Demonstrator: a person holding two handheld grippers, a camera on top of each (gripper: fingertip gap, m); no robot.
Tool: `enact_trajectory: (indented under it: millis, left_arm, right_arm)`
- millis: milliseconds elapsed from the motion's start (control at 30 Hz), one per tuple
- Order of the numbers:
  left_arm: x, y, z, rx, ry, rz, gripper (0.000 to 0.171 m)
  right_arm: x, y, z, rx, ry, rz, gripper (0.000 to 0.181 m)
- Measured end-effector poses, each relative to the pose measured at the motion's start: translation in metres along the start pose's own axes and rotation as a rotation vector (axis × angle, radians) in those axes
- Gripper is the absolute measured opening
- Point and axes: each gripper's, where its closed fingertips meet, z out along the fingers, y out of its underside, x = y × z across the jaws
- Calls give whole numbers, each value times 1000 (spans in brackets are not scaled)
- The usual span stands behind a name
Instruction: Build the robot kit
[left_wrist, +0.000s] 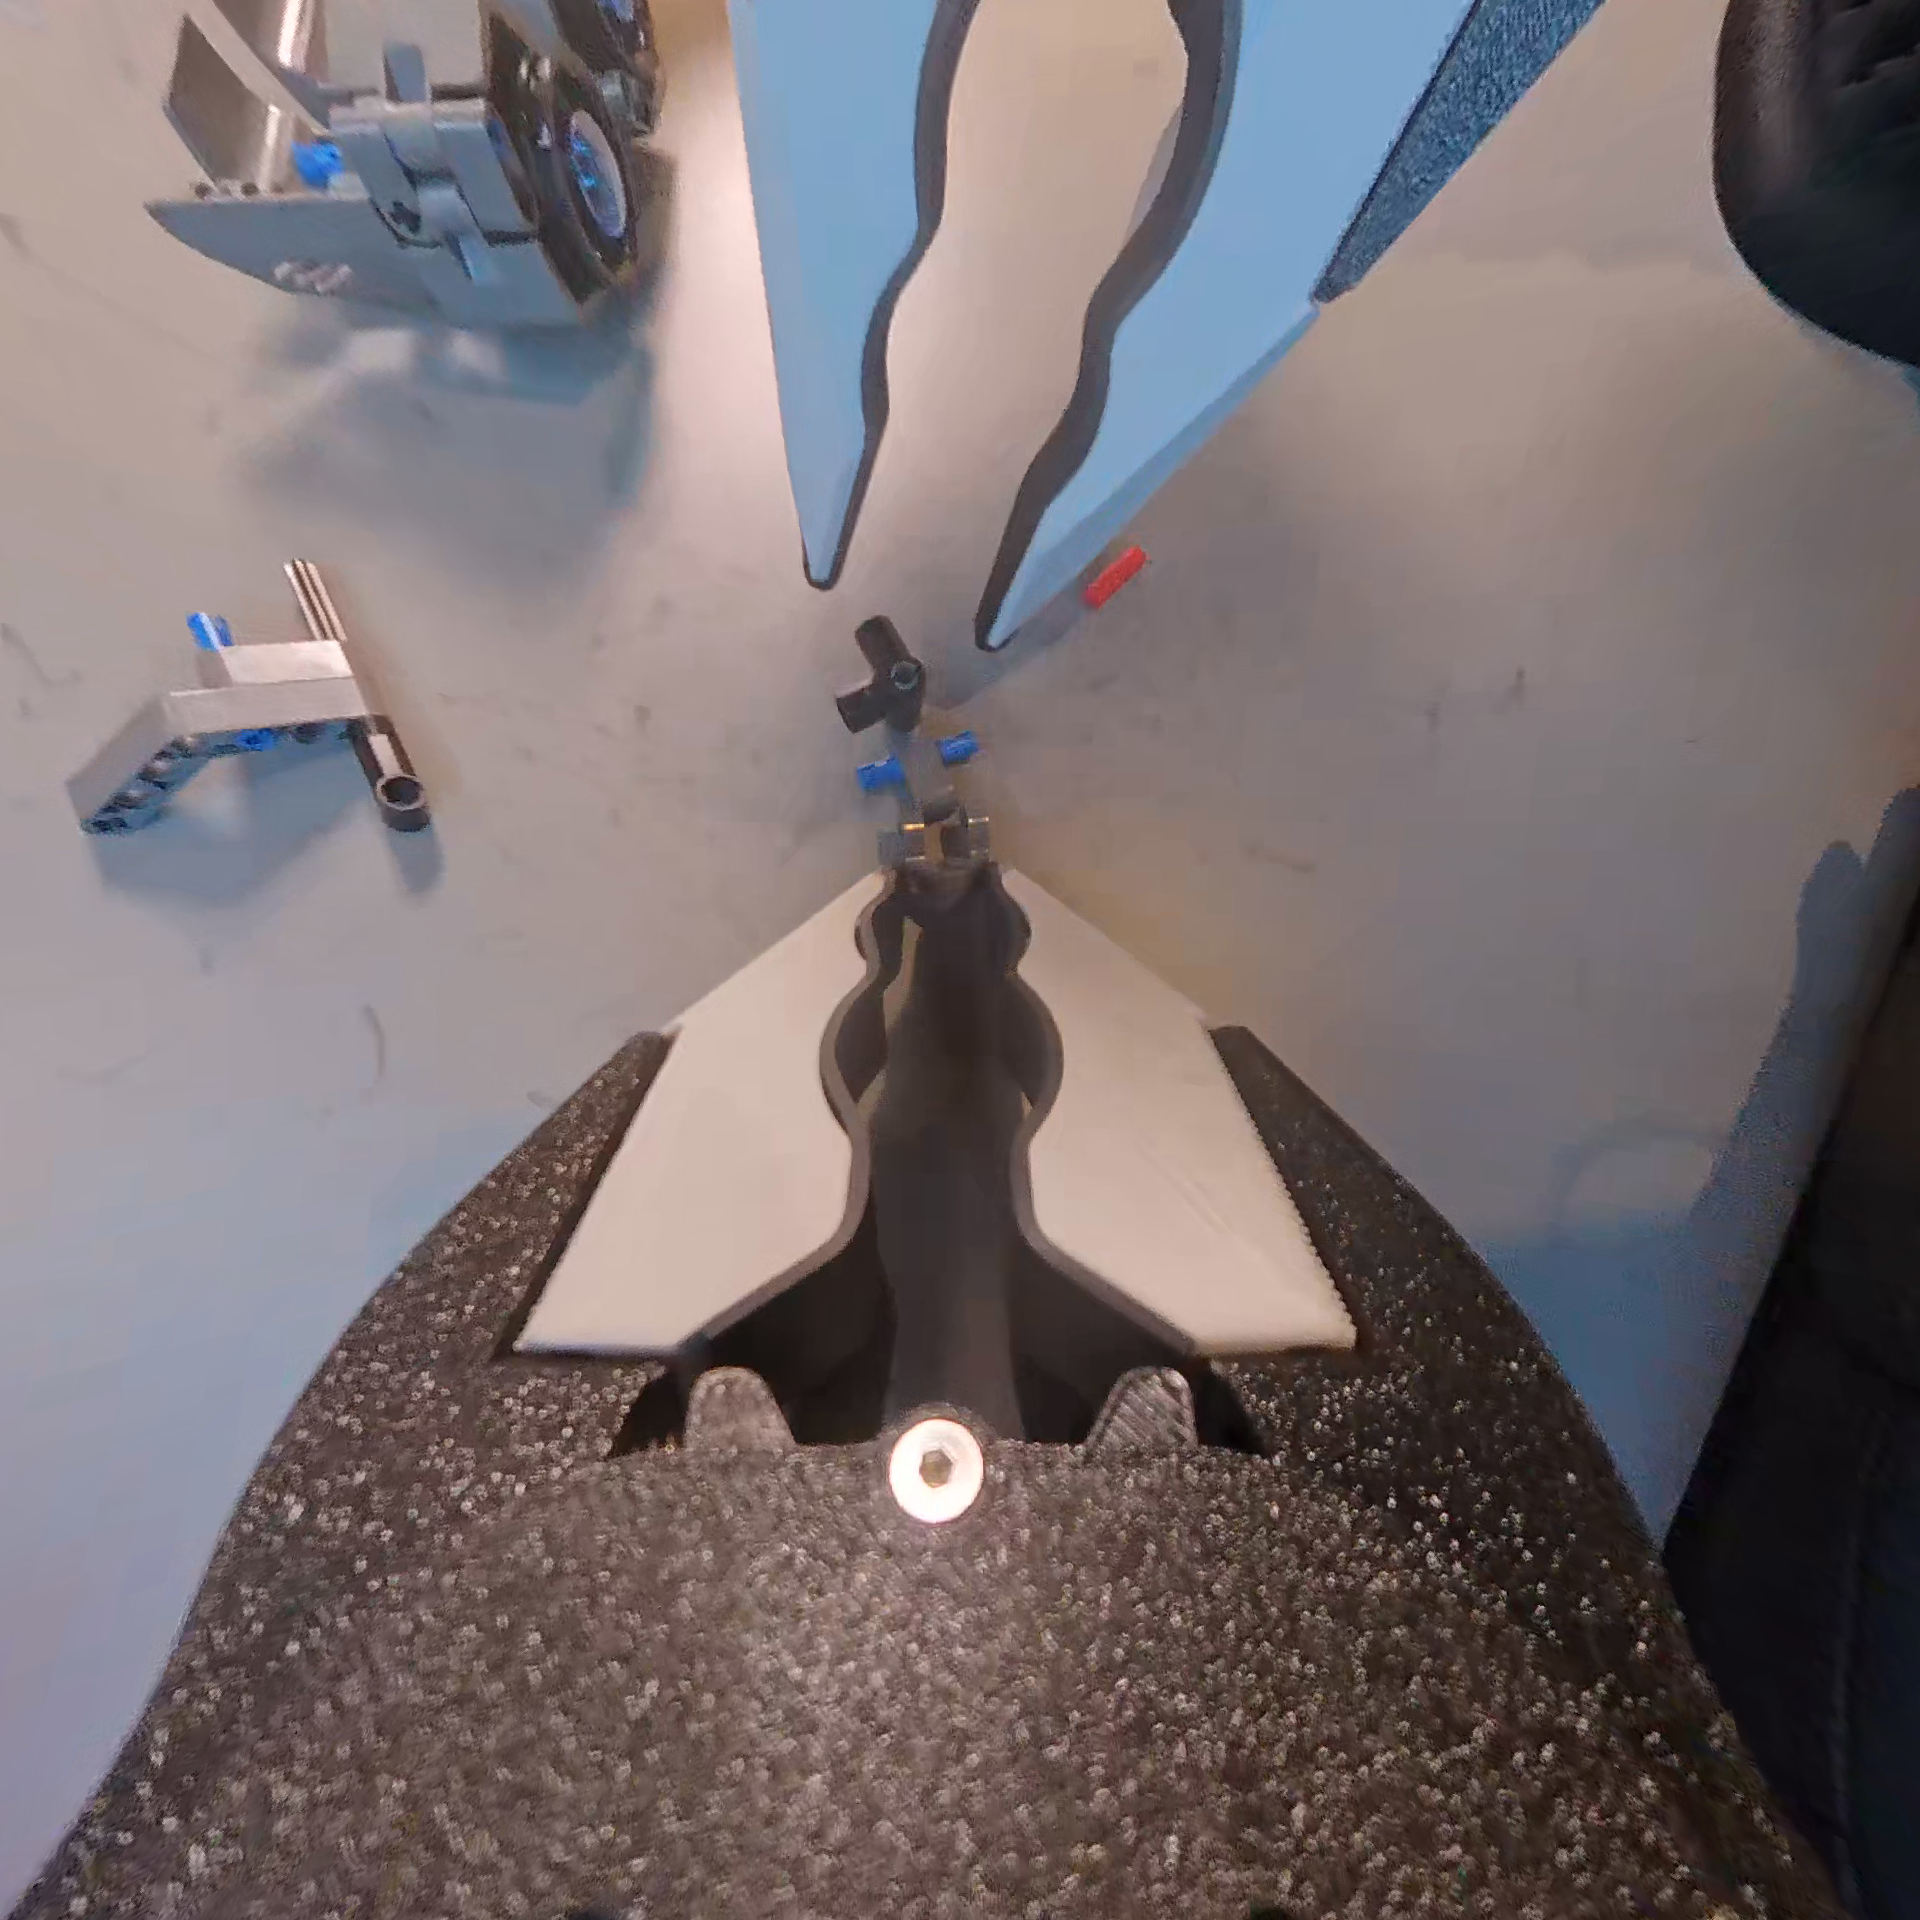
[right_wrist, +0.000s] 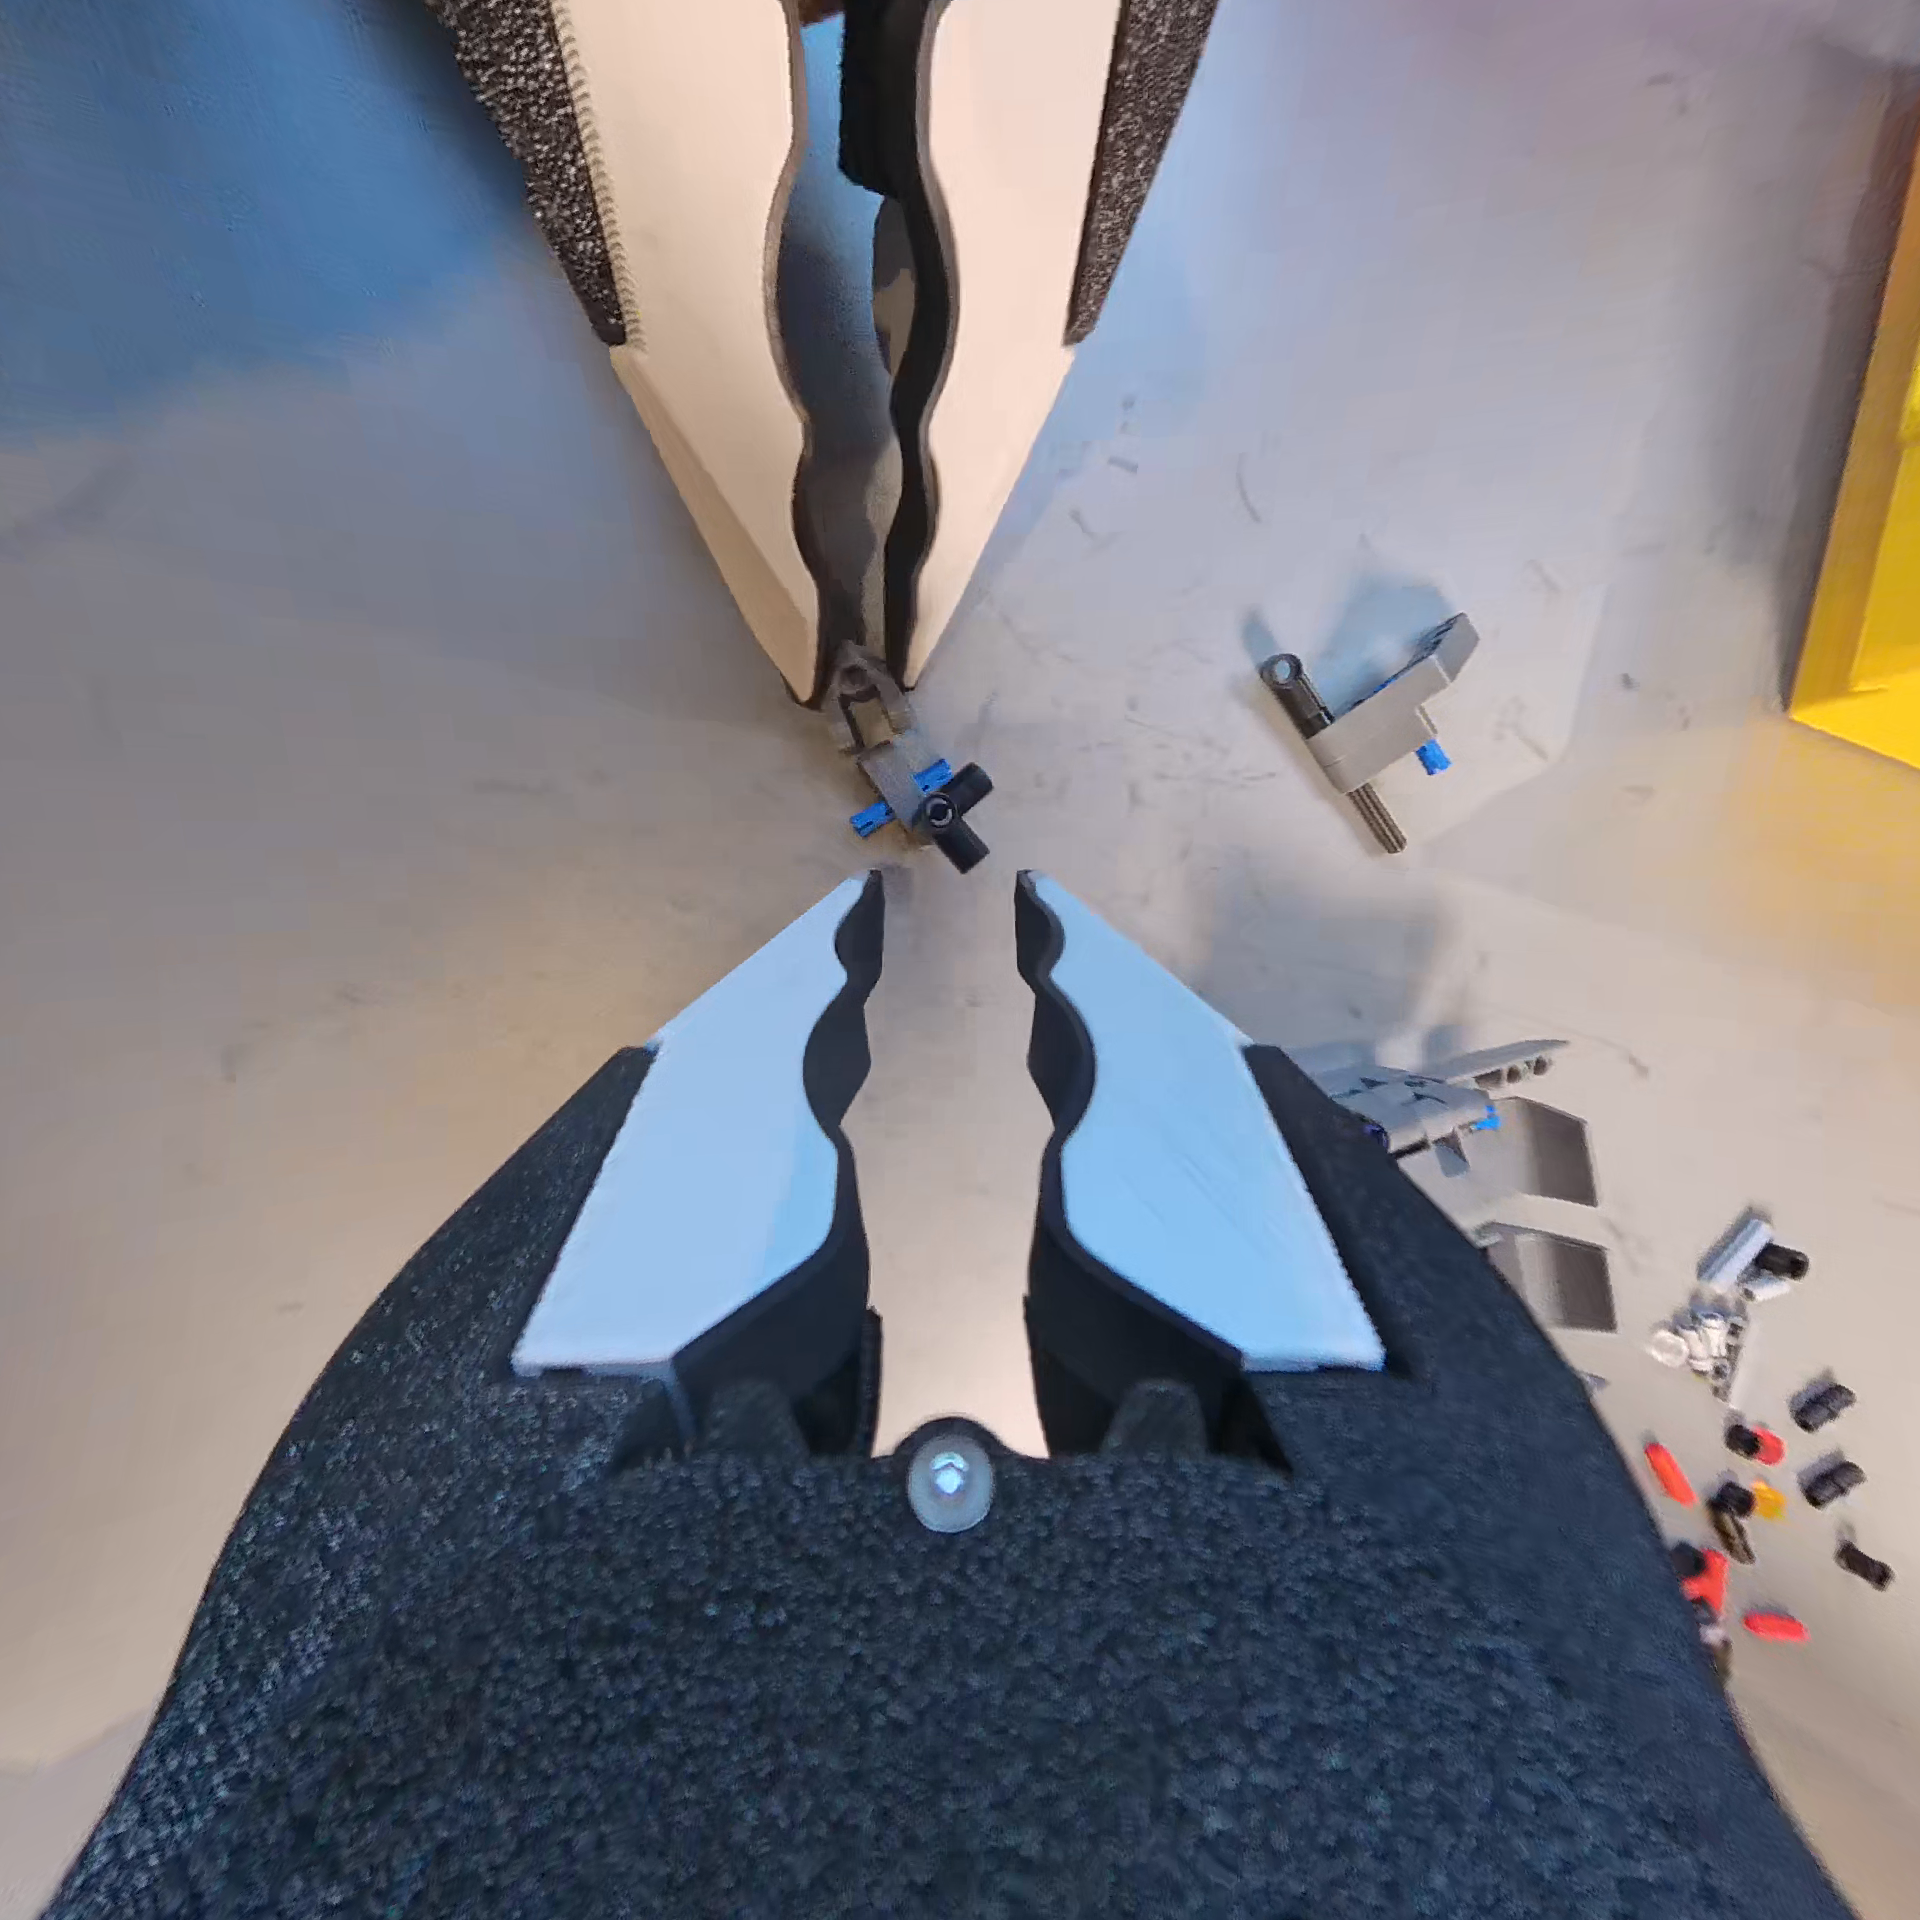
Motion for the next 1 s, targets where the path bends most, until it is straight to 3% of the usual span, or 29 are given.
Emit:
enact_trajectory:
  millis: [367, 833, 1000]
  left_arm:
    - [1, -3, 3, -87, 35, -34, 15]
    - [-2, -5, -3, -73, 24, -20, 23]
    - [-5, -6, -17, -18, 22, 17, 20]
  right_arm:
    - [-1, -1, 4, 87, -21, 32, 14]
    - [0, 1, 1, 88, -2, 29, 11]
    - [-10, -17, -11, 149, 5, -13, 12]
